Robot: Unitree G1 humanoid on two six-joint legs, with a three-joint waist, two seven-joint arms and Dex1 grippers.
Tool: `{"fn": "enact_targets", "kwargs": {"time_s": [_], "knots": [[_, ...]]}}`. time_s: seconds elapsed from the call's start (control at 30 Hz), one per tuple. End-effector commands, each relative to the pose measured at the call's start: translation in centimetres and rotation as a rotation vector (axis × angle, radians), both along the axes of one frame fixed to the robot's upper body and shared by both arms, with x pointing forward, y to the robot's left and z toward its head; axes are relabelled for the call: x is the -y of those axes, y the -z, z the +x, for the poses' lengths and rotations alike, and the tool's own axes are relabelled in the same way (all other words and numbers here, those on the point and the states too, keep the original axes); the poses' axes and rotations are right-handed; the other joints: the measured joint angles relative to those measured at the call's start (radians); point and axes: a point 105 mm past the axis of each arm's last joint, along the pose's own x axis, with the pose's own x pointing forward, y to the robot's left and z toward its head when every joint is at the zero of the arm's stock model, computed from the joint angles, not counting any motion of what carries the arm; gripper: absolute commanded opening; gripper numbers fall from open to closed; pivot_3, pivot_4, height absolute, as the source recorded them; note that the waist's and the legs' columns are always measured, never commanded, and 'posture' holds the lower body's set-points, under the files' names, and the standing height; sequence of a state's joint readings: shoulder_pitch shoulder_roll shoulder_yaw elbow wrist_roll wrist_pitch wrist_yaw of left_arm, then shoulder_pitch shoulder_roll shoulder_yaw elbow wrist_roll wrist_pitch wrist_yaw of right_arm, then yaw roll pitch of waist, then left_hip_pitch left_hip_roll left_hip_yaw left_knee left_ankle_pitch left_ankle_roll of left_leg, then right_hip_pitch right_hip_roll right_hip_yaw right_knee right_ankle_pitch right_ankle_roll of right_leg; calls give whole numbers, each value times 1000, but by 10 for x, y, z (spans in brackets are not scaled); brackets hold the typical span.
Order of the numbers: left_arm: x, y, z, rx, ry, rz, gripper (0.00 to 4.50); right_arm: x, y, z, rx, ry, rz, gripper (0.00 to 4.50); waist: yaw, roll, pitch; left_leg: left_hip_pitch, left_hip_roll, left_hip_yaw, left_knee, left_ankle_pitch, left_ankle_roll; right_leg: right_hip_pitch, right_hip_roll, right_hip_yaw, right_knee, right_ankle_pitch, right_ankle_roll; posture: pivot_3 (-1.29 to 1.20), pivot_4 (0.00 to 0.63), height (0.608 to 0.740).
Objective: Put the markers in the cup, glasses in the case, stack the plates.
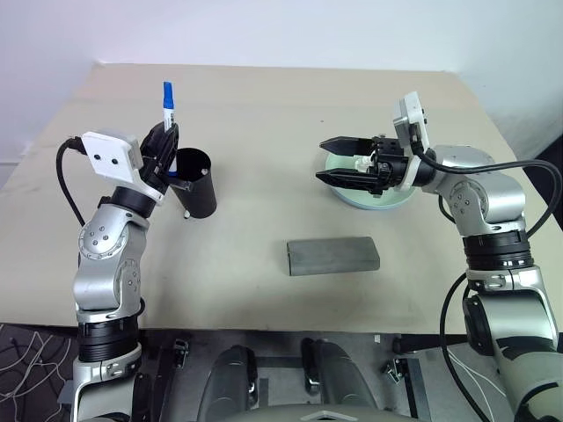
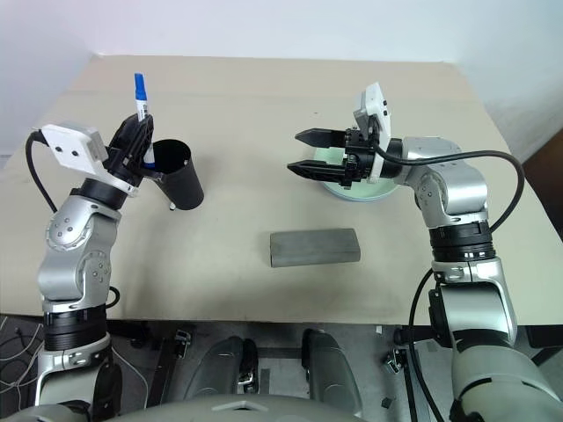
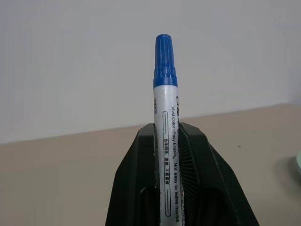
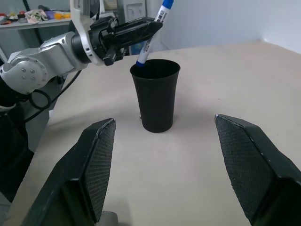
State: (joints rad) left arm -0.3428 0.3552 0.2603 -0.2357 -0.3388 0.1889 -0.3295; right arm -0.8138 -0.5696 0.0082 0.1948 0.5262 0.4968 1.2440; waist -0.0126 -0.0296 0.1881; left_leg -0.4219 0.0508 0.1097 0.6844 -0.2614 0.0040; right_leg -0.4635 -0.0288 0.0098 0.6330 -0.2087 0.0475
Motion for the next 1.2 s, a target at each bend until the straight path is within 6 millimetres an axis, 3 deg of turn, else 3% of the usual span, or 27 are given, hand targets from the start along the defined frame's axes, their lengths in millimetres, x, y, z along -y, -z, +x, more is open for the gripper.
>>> {"fn": "enact_targets", "kwargs": {"time_s": [0.03,0.2,0.6,0.87,0.97,1.2], "knots": [[0,-6,-5,32,9,-1,287,2,-19,-5,76,-2,13,3538,0,0,0,0,0,0,0,0,0,0,0,0,0,0,0,0,150,701],[-2,-7,-5,36,-2,3,287,4,-18,-5,76,6,7,3538,0,0,0,0,0,0,0,0,0,0,0,0,0,0,0,0,150,701],[0,-13,-4,61,2,-6,4374,5,-15,-3,76,24,-2,3538,0,0,0,0,0,0,0,0,0,0,0,0,0,0,0,0,150,701],[3,-19,-12,68,41,-22,4449,6,-14,-2,74,28,-4,3538,0,0,0,0,0,0,0,0,0,0,0,0,0,0,0,0,150,701],[5,-21,-23,41,115,-1,4449,7,-14,-1,73,31,-5,3538,-2,0,0,0,0,0,0,0,0,0,0,0,0,0,0,0,150,701],[-24,-14,-54,-92,189,12,4449,17,-7,1,56,71,-12,3538,-4,0,0,-2,1,0,-1,0,0,-3,0,0,0,-2,-3,0,150,701]]}}
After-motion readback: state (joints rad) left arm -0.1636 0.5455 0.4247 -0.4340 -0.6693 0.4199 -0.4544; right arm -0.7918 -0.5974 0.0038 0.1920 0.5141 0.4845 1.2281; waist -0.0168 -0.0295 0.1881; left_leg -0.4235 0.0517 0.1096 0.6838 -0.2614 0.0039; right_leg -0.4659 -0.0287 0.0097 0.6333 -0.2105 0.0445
